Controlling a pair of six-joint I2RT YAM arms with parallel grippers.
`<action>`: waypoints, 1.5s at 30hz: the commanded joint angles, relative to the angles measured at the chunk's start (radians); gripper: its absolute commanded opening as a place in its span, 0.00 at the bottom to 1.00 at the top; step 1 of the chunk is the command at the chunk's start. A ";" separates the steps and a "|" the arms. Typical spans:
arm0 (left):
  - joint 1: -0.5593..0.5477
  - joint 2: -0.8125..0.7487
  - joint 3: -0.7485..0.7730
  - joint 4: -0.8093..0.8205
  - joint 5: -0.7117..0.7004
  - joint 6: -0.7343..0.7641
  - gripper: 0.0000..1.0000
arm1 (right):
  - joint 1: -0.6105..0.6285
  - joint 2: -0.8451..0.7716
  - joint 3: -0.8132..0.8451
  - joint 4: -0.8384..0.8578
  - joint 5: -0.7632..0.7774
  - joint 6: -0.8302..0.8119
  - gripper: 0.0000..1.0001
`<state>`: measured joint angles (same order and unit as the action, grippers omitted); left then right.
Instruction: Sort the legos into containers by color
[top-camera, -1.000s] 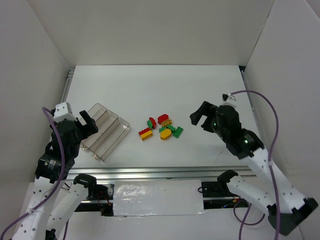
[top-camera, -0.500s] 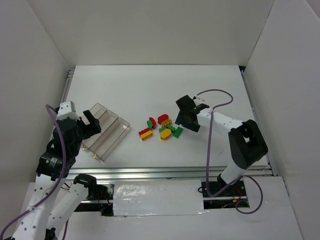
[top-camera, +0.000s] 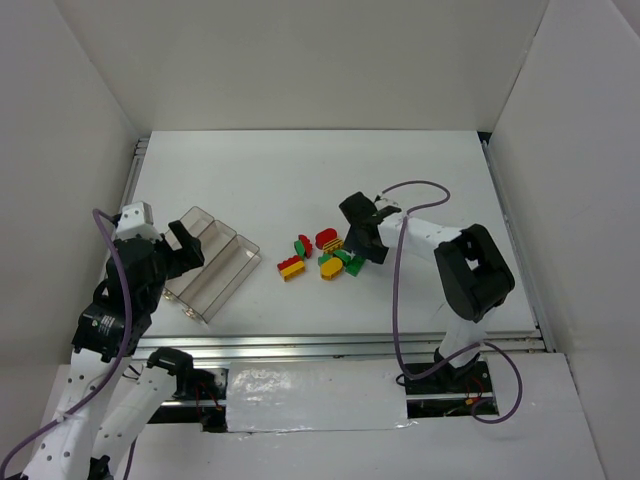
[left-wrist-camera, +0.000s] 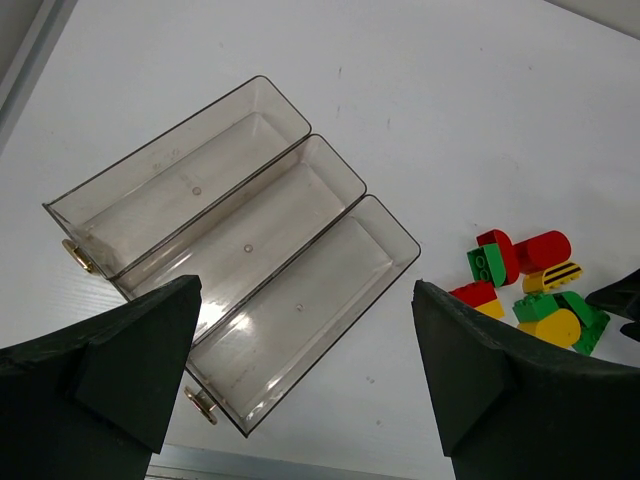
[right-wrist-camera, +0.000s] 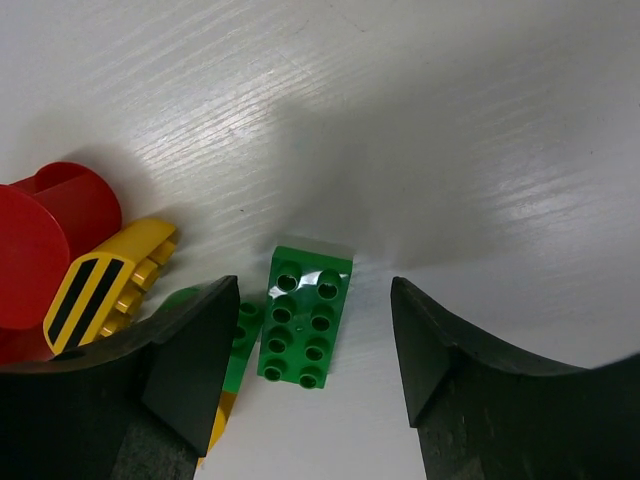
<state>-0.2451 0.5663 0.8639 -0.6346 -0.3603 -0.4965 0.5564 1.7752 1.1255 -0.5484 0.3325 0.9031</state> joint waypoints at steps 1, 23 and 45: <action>-0.008 -0.009 0.004 0.038 0.003 0.022 1.00 | 0.010 0.004 -0.009 -0.010 0.048 0.034 0.69; -0.017 0.001 0.004 0.038 0.001 0.024 0.99 | 0.008 -0.022 -0.139 0.062 -0.001 0.011 0.35; -0.396 0.366 -0.172 0.802 0.680 -0.294 0.99 | 0.181 -0.583 -0.110 -0.044 0.109 0.086 0.00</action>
<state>-0.5083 0.8703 0.6514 -0.0723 0.2893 -0.7319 0.6968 1.2285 0.9672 -0.5507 0.3901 0.9539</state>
